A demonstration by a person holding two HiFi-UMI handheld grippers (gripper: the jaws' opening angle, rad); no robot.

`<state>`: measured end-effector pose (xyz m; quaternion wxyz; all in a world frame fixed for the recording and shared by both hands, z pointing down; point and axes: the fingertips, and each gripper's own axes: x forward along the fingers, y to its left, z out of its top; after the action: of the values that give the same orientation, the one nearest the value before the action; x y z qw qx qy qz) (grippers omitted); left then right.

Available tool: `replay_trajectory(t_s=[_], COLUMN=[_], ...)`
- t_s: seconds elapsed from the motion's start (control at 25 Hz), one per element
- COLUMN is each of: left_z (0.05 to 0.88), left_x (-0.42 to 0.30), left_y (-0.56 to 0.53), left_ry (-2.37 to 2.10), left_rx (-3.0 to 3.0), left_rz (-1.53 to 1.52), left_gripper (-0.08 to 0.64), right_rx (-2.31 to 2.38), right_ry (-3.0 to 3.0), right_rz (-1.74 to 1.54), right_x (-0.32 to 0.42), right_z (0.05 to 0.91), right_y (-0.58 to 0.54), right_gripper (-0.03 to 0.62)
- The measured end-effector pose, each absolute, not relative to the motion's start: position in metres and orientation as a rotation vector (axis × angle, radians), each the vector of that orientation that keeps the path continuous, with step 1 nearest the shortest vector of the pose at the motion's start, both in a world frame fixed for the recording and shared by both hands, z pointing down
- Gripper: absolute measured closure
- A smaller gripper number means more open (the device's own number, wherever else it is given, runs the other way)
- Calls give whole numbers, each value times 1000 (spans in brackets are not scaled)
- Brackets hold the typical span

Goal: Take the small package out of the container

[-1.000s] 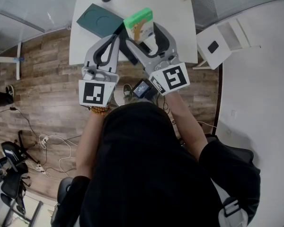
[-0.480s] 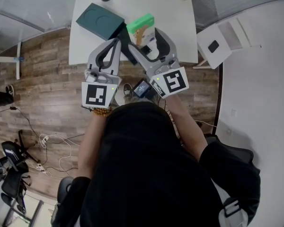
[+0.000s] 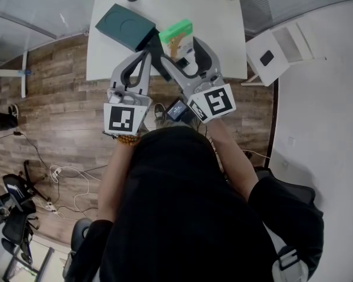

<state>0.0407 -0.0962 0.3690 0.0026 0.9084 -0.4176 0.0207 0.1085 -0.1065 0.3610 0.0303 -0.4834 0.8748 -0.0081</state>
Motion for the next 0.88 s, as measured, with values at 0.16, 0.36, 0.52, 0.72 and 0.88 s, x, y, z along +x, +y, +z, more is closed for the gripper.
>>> replay_trajectory(t_s=[0.16, 0.36, 0.52, 0.72, 0.88], left_z=[369, 368, 366, 367, 366], left_x=[42, 43, 44, 45, 45], left_y=[-97, -96, -96, -96, -97], left_ry=[-1310, -1306, -1303, -1300, -1299], left_rx=[2844, 2845, 2850, 2851, 2858], left_rz=[65, 63, 63, 65, 66], left_gripper=[558, 558, 558, 558, 558], right_rx=[-1485, -1497, -1500, -1505, -1503], right_ry=[2699, 2707, 2707, 2710, 2706], right_rz=[-31, -10, -1, 9, 4], right_x=[109, 110, 110, 110, 111], right_z=[361, 361, 360, 361, 361], right_y=[-107, -107, -106, -106, -106], right_gripper=[244, 244, 244, 244, 244])
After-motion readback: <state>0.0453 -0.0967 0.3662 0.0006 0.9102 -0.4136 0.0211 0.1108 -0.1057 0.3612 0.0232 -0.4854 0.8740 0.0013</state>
